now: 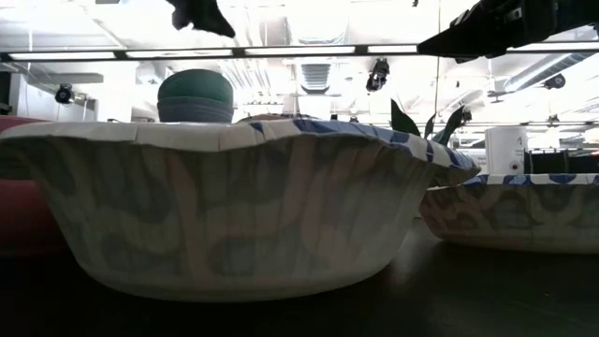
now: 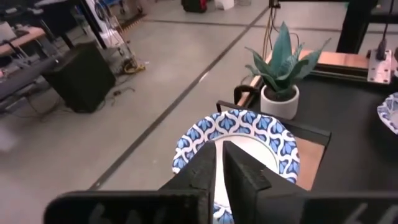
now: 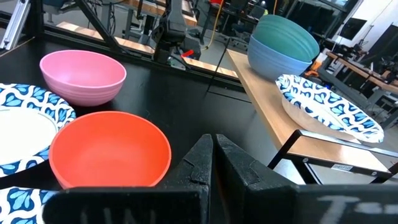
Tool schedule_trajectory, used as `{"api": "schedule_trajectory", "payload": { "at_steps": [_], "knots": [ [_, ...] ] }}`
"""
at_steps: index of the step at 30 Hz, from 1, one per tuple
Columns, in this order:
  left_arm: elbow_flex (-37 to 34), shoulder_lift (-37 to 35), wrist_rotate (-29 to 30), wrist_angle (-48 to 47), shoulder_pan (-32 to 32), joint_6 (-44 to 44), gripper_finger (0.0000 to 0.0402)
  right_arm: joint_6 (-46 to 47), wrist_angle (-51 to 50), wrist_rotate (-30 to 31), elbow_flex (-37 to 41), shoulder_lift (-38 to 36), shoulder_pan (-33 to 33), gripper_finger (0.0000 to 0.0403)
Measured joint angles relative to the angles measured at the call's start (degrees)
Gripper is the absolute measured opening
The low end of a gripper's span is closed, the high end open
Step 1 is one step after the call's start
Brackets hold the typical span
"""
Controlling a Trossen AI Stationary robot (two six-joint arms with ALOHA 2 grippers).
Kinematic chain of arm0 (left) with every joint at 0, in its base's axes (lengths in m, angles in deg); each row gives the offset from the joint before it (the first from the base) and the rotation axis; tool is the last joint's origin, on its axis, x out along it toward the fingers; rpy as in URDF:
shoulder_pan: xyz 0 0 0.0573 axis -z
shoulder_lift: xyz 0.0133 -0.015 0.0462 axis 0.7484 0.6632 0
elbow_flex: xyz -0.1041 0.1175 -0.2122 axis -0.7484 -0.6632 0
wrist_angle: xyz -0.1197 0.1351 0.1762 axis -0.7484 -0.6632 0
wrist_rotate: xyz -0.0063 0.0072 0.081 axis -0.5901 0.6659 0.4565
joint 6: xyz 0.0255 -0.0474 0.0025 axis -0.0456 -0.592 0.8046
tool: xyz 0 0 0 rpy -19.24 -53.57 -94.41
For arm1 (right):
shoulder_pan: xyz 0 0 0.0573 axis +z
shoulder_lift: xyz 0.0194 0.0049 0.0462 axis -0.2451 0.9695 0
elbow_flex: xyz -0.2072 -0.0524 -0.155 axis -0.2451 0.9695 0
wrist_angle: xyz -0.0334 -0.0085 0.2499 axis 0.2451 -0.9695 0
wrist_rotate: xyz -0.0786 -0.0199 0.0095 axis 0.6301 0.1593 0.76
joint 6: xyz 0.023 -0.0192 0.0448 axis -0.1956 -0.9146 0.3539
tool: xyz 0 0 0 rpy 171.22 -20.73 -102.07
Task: Place and stack bowls onto a shelf
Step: Stack the green bowl on top of the blue bowl on the shelf
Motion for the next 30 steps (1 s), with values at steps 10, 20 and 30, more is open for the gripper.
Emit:
{"api": "schedule_trajectory", "payload": {
  "at_steps": [10, 20, 30],
  "knots": [
    [-14.0, -2.8, 0.1, 10.5, -2.0, -3.4, 0.0, 0.4, 0.0, 0.0, 0.0, 0.0, 0.0, 0.0009],
    [-17.8, -2.4, -0.1, 10.3, -2.2, -8.0, 0.0, 0.4, 0.0, 0.0, 0.0, 0.0, 0.0, 0.0009],
    [-17.9, -2.2, -1.2, 10.1, -2.1, -8.9, 0.0, 0.3, 0.0, 0.0, 0.0, 0.0, 0.0, 0.0009]
  ]
}}
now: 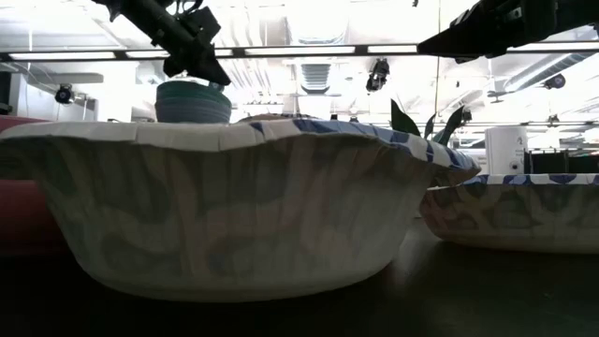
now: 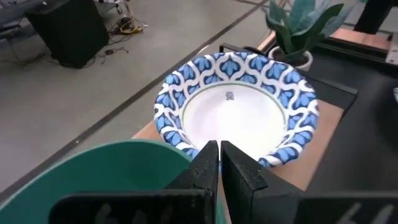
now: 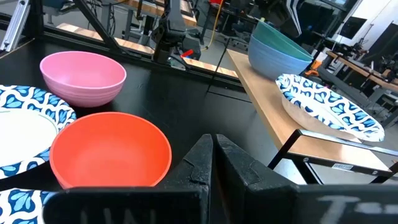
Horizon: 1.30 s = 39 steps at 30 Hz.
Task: Place and stack bowls onto a shelf
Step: Stack the green bowl on top of the blue bowl on the shelf, then stack the middle white patterned bowl on top of the other white patterned bowl on the shelf
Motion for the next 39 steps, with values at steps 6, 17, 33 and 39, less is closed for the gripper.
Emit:
{"api": "schedule_trajectory", "payload": {
  "at_steps": [6, 17, 33, 39],
  "knots": [
    [0.0, -2.4, -0.8, -4.4, 0.5, 0.2, 0.0, 0.0, 0.0, 0.0, 0.0, 0.0, 0.0, 0.0009],
    [-7.6, -17.3, 5.7, -3.7, 0.5, -0.6, 0.0, 0.0, 0.0, 0.0, 0.0, 0.0, 0.0, 0.0009],
    [-19.1, -22.8, 5.7, 5.1, 0.5, -4.5, 0.0, 0.7, 0.0, 0.0, 0.0, 0.0, 0.0, 0.0009],
    [-15.2, -22.7, 2.4, 5.0, 0.7, -5.3, 0.0, 2.1, 0.2, 0.0, 0.0, 0.0, 0.0, 0.0009]
  ]
}}
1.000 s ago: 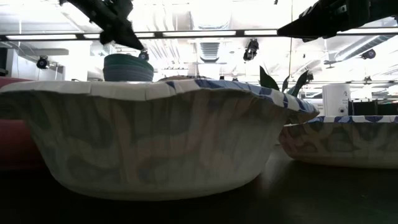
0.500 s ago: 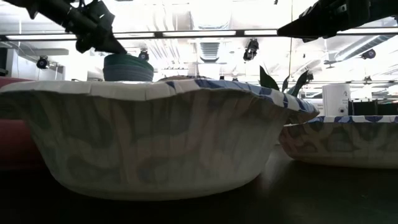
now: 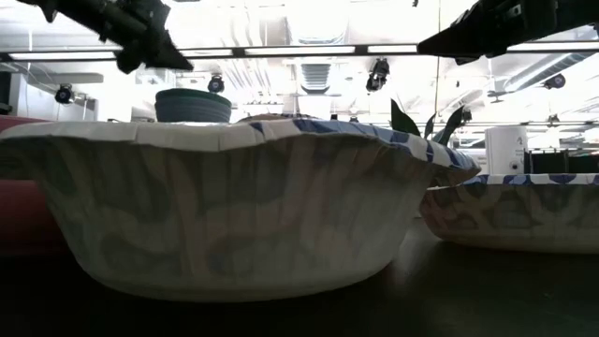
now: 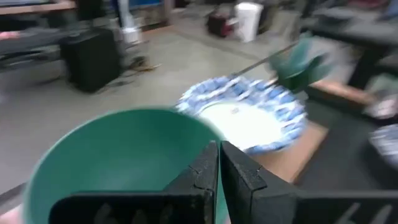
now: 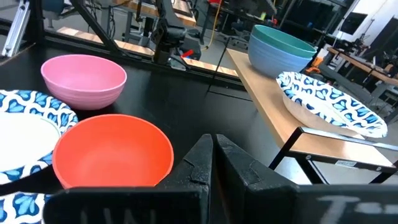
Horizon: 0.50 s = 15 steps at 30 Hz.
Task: Place and stack bowls onto a shelf
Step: Stack the middle white patterned bowl on top of the other white patterned bowl on the shelf
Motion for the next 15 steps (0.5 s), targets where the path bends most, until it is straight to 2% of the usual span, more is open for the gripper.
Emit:
{"api": "schedule_trajectory", "payload": {
  "at_steps": [4, 7, 12, 15],
  "knots": [
    [3.8, -0.7, -7.5, -0.1, 2.2, -2.3, 0.0, 2.8, 2.8, -0.5, -0.3, 0.0, 0.0, 0.0009],
    [5.4, -1.0, -11.1, -0.1, 6.1, -4.1, 0.0, 5.3, 3.0, -1.8, -2.3, 1.5, 0.3, 0.0009],
    [5.7, 0.1, -11.1, 0.4, 16.8, -6.8, 0.0, 6.1, 0.4, -1.9, -7.9, 7.5, 1.2, 0.0009],
    [5.2, 2.1, -7.4, 0.9, 24.2, -7.8, 0.0, 8.0, -6.1, -1.7, -13.3, 11.3, 1.3, 0.0009]
  ]
}}
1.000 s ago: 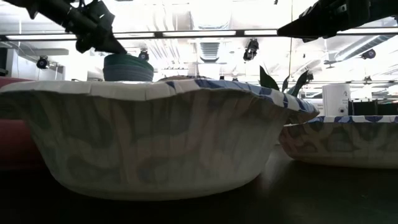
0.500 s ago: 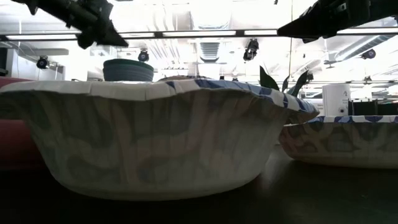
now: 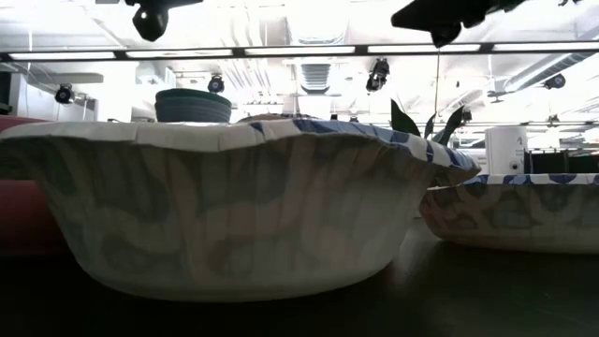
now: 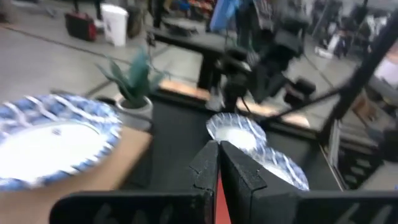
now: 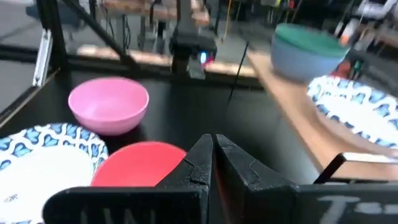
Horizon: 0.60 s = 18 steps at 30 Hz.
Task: Place and stack bowls onto a shelf
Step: Stack the middle white patterned bowl on top of the other white patterned bowl on the shelf
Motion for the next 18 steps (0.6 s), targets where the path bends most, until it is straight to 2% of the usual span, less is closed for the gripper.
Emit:
{"api": "schedule_trajectory", "payload": {
  "at_steps": [4, 8, 13, 18],
  "knots": [
    [-0.2, 3.8, 6.6, -0.2, 8.9, -1.1, 0.0, 3.7, -11.7, 0.2, -7.2, 4.6, 0.0, 0.0009],
    [0.1, 8.4, 7.7, -0.2, 15.0, -2.3, 0.0, 10.4, -24.7, -0.7, -13.2, 8.5, 0.0, 0.0009],
    [1.6, 14.2, 7.9, -1.8, 18.4, -1.9, 0.0, 18.7, -39.6, -7.5, -18.1, 13.2, 0.3, 0.0009],
    [2.9, 18.3, 7.9, -2.4, 18.8, 0.8, 0.0, 22.4, -46.4, -13.4, -19.9, 17.3, 1.3, 0.0009]
  ]
}}
